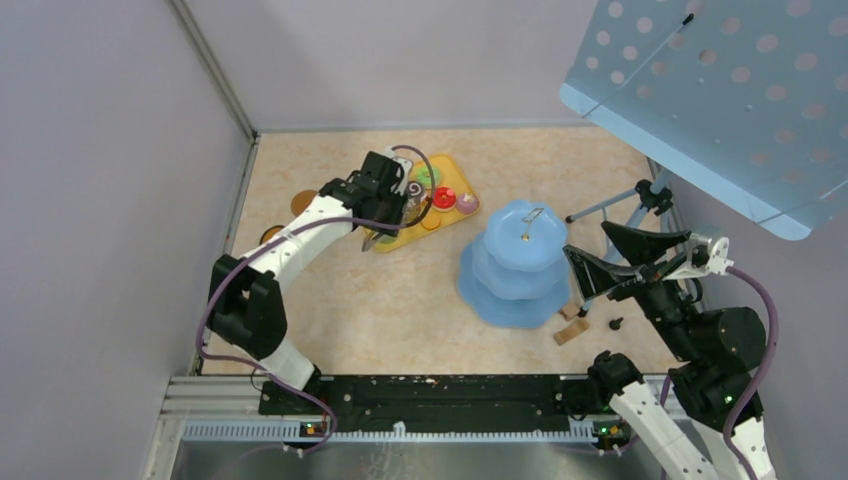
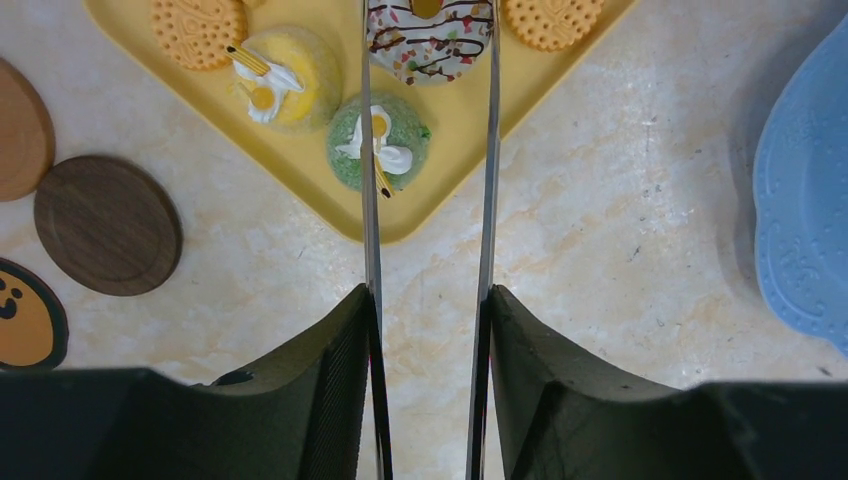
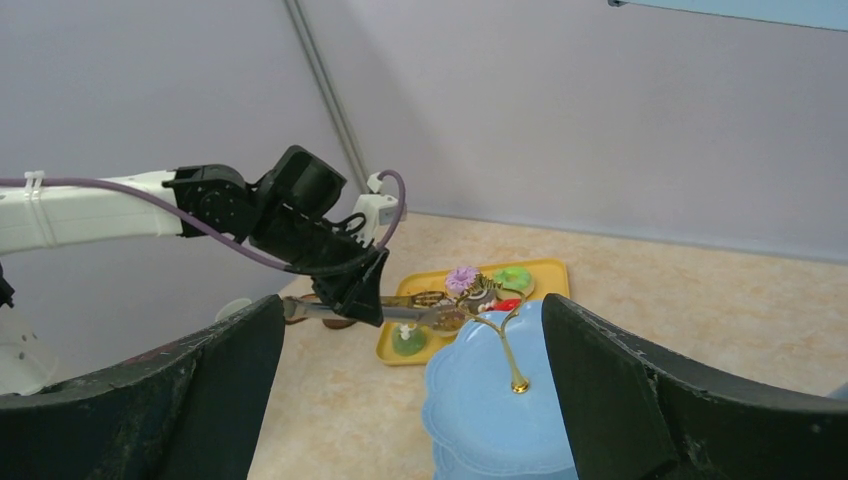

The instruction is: Serve the afternoon tea

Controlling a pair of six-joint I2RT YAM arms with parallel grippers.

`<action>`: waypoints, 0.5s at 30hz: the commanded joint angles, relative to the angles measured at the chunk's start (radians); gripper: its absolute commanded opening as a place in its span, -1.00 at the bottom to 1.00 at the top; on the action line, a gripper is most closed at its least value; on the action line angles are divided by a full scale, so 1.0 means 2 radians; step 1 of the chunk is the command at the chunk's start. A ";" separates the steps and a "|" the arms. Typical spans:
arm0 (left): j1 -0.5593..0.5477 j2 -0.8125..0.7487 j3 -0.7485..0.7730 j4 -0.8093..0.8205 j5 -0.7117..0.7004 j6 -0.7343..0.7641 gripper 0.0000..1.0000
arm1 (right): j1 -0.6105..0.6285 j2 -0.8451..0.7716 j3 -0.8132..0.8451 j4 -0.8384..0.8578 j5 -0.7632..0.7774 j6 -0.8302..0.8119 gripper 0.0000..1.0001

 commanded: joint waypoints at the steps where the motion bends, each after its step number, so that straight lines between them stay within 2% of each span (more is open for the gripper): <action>1: -0.001 -0.068 0.038 0.009 0.006 0.015 -0.14 | -0.005 -0.005 0.002 0.015 0.004 0.004 0.95; 5: -0.018 -0.140 0.008 0.010 0.057 0.039 -0.15 | -0.004 -0.003 -0.001 0.018 0.004 0.004 0.95; 8: -0.056 -0.193 -0.052 0.026 0.054 0.038 -0.14 | -0.005 -0.002 -0.006 0.024 0.004 0.005 0.95; 13: -0.186 -0.275 -0.165 0.097 -0.052 0.000 -0.19 | -0.004 0.004 -0.013 0.037 -0.004 0.012 0.95; 15: -0.220 -0.303 -0.208 0.134 -0.082 -0.015 -0.19 | -0.004 0.005 -0.012 0.038 -0.007 0.015 0.95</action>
